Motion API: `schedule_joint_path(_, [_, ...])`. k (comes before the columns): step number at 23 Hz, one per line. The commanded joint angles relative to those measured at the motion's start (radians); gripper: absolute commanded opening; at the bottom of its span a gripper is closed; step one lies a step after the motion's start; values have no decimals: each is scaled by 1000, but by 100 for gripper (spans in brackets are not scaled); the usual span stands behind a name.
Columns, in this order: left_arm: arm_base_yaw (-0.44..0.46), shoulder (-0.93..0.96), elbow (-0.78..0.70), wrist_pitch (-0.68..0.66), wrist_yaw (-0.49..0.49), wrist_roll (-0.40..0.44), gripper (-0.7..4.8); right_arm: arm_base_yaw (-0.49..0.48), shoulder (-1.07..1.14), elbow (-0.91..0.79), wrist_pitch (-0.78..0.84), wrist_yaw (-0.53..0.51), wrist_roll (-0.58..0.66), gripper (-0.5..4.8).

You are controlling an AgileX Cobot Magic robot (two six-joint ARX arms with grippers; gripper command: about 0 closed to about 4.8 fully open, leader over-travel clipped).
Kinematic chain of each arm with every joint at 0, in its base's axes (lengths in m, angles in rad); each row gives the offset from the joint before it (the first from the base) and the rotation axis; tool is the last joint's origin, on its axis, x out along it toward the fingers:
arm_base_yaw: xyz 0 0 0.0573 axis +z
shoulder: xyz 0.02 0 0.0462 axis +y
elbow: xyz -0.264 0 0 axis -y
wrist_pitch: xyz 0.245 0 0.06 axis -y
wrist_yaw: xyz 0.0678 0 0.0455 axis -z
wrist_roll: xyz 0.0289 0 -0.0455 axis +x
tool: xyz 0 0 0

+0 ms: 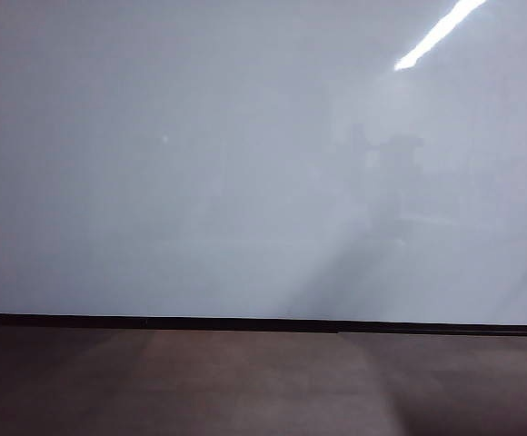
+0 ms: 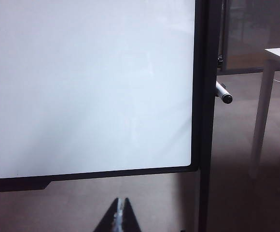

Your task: Reach to the right to find the marker pen, pick it up, and write the number 17 on the whiteboard.

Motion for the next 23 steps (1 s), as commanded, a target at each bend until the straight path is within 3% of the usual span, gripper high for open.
schedule_joint_path(1, [1,1,1,6,4,1,-5,2,0,-2,13,1,0,-6])
schedule_joint_path(7, [-9,1,1,6,4,1,-5,2,0,-2,13,1,0,-6])
schedule_joint_path(9, [-84,1,0,6,-19,1,-5,2,0,-2,13,1,0,-6])
schedule_joint_path(11, [-253,1,0,6,-76,2,-5,2,0,-2,13,1,0,-6])
schedule_joint_path(12, [-382,1,0,6,-87,1,-5,2,0,-2,13,1,0,-6])
schedule_joint_path(16, [-707,1,1,6,-82,1,-5,2,0,-2,13,0,0,-6])
schedule_joint_path(18, [-783,1,1,6,-82,1,-5,2,0,-2,13,0,0,-6])
schedule_joint_path(23, [-795,1,1,6,-86,1,-5,2,0,-2,40,-7,7,-6])
